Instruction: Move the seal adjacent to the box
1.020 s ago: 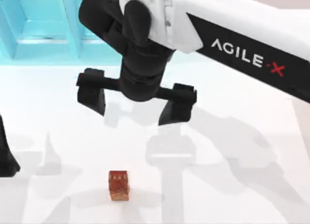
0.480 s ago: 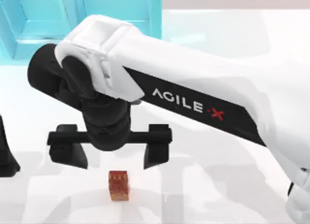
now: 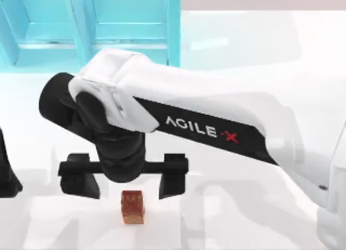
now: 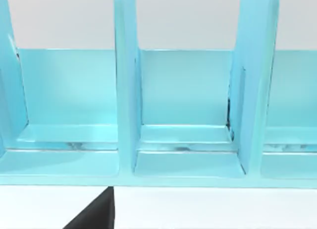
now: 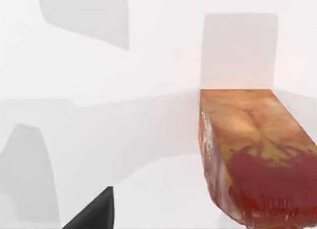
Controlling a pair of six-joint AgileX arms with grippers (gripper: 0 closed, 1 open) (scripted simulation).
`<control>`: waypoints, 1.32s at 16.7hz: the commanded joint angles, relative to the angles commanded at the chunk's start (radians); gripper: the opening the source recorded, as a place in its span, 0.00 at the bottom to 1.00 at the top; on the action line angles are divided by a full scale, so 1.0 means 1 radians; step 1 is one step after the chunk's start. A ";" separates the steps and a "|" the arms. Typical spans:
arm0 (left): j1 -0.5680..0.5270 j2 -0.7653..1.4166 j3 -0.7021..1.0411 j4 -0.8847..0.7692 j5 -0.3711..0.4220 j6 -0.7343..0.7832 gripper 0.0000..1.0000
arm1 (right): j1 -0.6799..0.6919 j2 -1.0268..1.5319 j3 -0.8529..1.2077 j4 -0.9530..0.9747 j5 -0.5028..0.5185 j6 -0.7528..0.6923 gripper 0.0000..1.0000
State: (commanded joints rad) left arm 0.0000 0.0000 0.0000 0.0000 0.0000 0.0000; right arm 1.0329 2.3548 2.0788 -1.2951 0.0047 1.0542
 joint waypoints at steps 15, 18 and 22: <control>0.000 0.000 0.000 0.000 0.000 0.000 1.00 | 0.004 0.022 -0.191 0.213 0.000 0.004 0.62; 0.000 0.000 0.000 0.000 0.000 0.000 1.00 | 0.004 0.022 -0.191 0.213 0.000 0.004 0.40; 0.000 0.000 0.000 0.000 0.000 0.000 1.00 | 0.004 0.022 -0.191 0.213 0.000 0.004 0.10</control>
State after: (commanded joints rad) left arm 0.0000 0.0000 0.0000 0.0000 0.0000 0.0000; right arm 1.0369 2.3764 1.8879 -1.0822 0.0050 1.0584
